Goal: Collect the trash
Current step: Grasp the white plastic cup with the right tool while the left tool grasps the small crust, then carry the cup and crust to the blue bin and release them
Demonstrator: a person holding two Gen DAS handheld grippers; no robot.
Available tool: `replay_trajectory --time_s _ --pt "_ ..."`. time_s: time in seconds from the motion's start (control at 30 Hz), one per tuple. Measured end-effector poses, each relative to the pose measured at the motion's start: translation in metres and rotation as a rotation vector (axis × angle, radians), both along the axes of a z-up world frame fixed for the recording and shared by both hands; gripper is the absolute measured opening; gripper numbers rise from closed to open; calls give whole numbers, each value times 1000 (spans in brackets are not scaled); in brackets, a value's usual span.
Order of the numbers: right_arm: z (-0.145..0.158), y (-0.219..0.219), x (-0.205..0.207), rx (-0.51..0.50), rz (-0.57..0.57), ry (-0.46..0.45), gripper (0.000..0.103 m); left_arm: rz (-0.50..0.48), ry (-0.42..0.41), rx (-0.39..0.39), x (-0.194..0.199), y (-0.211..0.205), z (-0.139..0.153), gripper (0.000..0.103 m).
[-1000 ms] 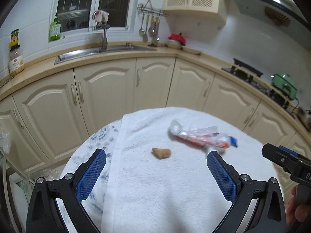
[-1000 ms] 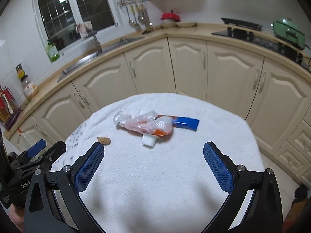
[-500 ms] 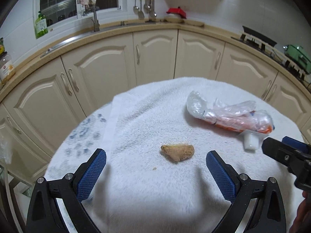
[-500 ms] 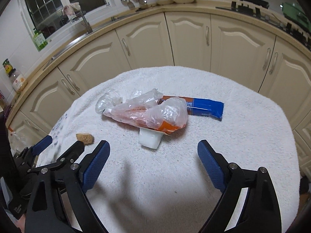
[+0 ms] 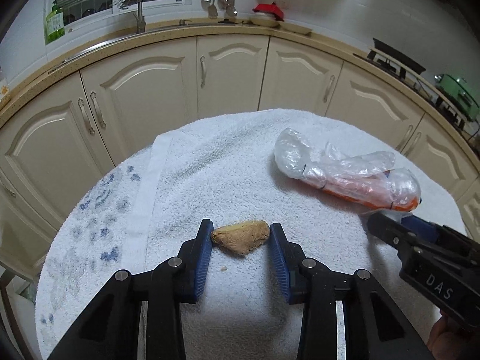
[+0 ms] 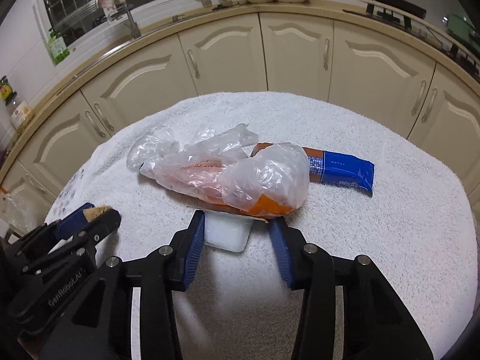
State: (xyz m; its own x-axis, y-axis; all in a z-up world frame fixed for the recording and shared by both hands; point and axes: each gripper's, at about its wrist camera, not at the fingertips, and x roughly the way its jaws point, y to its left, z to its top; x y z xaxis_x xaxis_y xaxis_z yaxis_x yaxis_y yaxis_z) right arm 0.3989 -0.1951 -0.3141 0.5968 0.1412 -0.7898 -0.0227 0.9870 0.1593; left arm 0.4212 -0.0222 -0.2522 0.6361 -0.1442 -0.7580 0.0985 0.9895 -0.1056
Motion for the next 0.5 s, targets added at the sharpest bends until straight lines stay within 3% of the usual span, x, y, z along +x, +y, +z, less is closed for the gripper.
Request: replay_trajectory --time_s 0.27,0.5 --pt "8 -17 -33 59 33 -8 43 -24 -30 -47 -5 11 4 33" --pt "21 -39 -72 98 28 -25 43 -33 -82 -72 -50 18 18 33"
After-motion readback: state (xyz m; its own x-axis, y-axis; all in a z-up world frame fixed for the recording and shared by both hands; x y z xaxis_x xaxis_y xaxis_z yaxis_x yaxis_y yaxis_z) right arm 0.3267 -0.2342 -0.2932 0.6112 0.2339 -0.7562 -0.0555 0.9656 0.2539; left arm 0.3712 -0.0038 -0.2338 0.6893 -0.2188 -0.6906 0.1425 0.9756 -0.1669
